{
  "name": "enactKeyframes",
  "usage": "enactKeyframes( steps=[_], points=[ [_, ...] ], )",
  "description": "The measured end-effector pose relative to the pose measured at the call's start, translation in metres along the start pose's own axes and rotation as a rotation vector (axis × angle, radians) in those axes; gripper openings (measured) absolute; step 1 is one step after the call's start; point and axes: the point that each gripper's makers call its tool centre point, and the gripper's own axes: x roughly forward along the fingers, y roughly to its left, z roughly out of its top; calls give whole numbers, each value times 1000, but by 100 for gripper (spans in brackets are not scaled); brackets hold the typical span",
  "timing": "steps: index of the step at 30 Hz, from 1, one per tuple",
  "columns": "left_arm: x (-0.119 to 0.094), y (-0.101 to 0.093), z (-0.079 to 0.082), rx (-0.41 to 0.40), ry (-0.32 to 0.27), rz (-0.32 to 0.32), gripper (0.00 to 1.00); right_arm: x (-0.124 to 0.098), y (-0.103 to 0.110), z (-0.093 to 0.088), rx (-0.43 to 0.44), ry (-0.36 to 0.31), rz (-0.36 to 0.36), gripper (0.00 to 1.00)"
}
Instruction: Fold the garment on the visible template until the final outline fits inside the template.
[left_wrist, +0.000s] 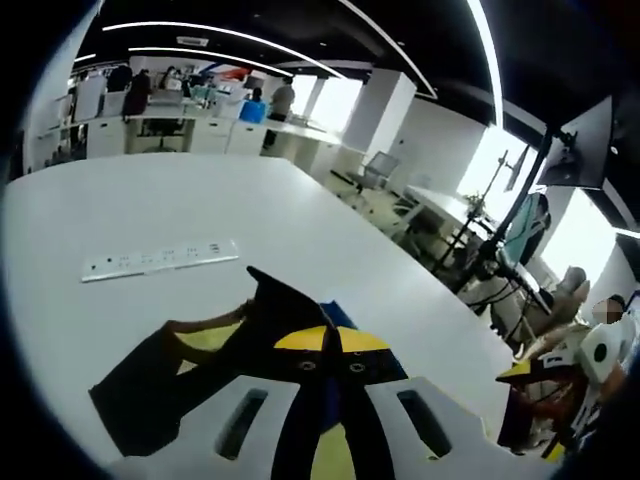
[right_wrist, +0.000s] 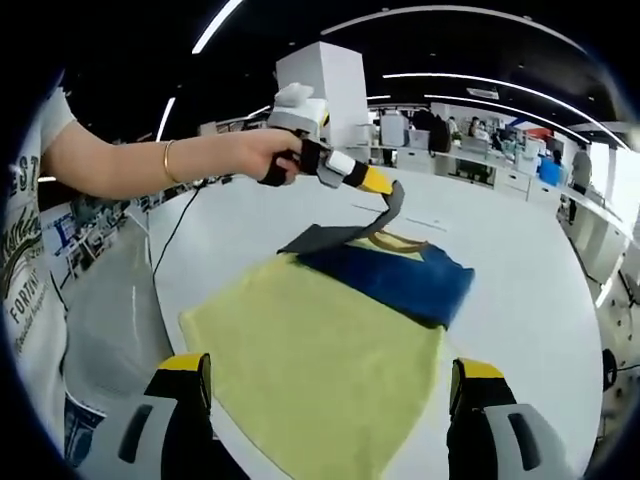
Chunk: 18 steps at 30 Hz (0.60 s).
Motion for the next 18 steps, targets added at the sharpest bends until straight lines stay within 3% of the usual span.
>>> enactKeyframes(
  steps=[10,18],
  points=[
    [20,-18,-1,24,-4,-46,0,1,-2,-5,7,13,-5,99],
    [39,-36,-15,54,35,-96,0,0,-3,-11,22,24,-14,99]
  ],
)
